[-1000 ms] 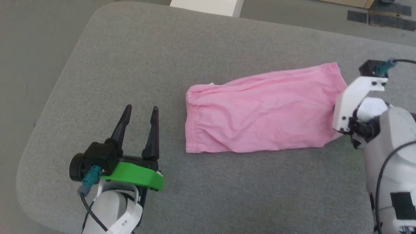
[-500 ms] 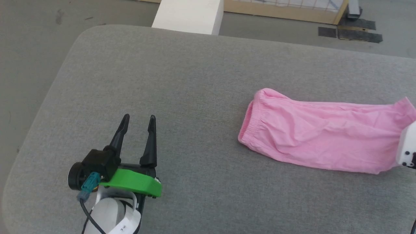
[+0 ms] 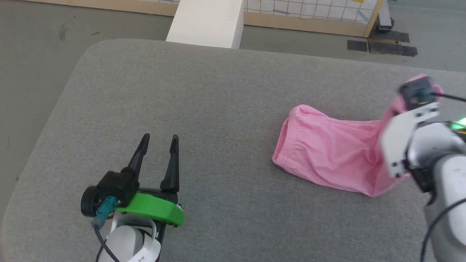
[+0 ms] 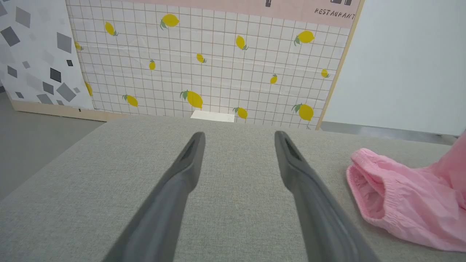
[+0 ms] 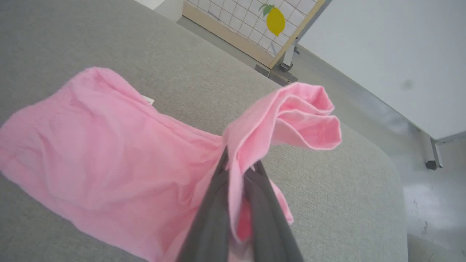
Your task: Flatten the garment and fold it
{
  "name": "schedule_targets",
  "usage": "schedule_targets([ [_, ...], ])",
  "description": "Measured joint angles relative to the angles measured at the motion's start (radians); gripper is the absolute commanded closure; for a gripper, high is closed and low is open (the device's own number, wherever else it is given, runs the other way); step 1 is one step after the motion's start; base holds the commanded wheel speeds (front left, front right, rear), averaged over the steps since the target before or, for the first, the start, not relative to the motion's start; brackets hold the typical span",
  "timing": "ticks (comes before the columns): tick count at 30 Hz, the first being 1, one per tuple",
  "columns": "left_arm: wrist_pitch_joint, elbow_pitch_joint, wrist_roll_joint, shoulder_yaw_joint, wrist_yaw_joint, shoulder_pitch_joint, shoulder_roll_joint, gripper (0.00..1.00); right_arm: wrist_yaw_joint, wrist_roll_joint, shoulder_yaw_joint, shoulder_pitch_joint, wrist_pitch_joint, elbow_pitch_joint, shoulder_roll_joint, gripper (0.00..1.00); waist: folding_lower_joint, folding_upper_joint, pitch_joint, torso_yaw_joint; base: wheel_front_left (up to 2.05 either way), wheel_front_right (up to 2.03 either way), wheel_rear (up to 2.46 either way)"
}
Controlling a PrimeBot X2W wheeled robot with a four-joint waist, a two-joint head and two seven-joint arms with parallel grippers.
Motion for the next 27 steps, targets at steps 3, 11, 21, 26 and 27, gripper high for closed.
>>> schedule_targets([
  [3, 0.0, 0.0, 0.0, -0.007, 0.0, 0.0, 0.0, 0.0, 0.0, 0.033, 0.127, -0.031, 0.022, -0.009, -0.013, 1.0, 0.0, 0.0, 0.002, 0.009, 0.0, 0.0, 0.0],
  [11, 0.0, 0.002, -0.003, -0.033, 0.0, -0.003, 0.0, 0.0, 0.0, 0.11, 0.431, -0.185, 0.043, 0.185, -0.006, 1.0, 0.0001, 0.0, 0.037, 0.057, 0.0, 0.0, 0.0],
  [21, 0.0, 0.001, -0.028, -0.039, 0.0, -0.018, 0.0, 0.0, 0.0, 0.162, 0.542, -0.225, -0.007, 0.412, 0.03, 1.0, 0.0001, 0.0, 0.079, 0.103, 0.0, 0.0, 0.0],
  [26, 0.0, 0.002, -0.028, -0.029, 0.0, -0.018, 0.0, 0.0, 0.0, 0.194, 0.555, -0.242, -0.05, 0.458, 0.038, 0.0, 0.0001, 0.0, 0.082, 0.1, 0.0, 0.0, 0.0],
  [27, 0.0, 0.004, -0.028, -0.026, 0.0, -0.018, 0.0, 0.0, 0.0, 0.204, 0.558, -0.242, -0.063, 0.46, 0.038, 0.0, 0.0001, 0.0, 0.079, 0.097, 0.0, 0.0, 0.0],
])
